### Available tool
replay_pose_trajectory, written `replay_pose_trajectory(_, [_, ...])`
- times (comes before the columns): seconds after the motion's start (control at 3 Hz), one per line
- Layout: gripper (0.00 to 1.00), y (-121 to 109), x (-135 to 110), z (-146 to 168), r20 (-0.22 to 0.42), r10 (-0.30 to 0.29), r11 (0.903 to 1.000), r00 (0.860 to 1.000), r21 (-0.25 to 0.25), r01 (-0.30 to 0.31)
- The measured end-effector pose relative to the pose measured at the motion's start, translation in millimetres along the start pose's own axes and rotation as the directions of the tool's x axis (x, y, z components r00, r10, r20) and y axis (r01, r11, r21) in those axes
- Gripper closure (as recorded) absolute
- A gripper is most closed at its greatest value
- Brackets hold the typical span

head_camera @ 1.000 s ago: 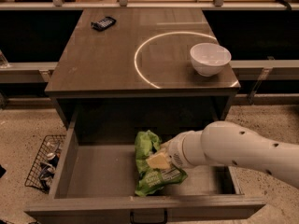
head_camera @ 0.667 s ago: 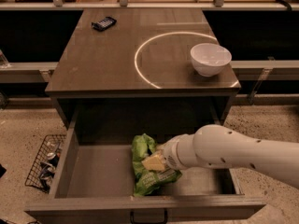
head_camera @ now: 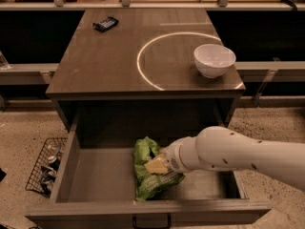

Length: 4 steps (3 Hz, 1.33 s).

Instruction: Place green rice chip bag into top drawer

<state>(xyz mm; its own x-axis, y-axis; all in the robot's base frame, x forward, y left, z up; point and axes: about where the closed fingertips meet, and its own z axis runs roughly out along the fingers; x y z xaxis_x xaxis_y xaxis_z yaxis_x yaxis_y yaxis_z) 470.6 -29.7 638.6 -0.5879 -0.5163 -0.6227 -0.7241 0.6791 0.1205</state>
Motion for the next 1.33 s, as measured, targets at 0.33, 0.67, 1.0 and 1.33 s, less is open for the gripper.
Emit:
replay_pose_trajectory(0.33, [0.36, -1.0, 2.4, 0.0, -0.006, 0.002, 1.0000, 1.000, 0.003, -0.002])
replay_pose_trajectory(0.67, [0.13, -1.8, 4.7, 0.1, -0.011, 0.004, 1.0000, 1.000, 0.005, -0.004])
replay_pose_trajectory(1.0, [0.00, -2.6, 6.8, 0.1, -0.016, 0.006, 1.0000, 1.000, 0.007, -0.006])
replay_pose_trajectory(1.33, [0.00, -2.6, 6.9, 0.1, -0.016, 0.006, 1.0000, 1.000, 0.007, -0.006])
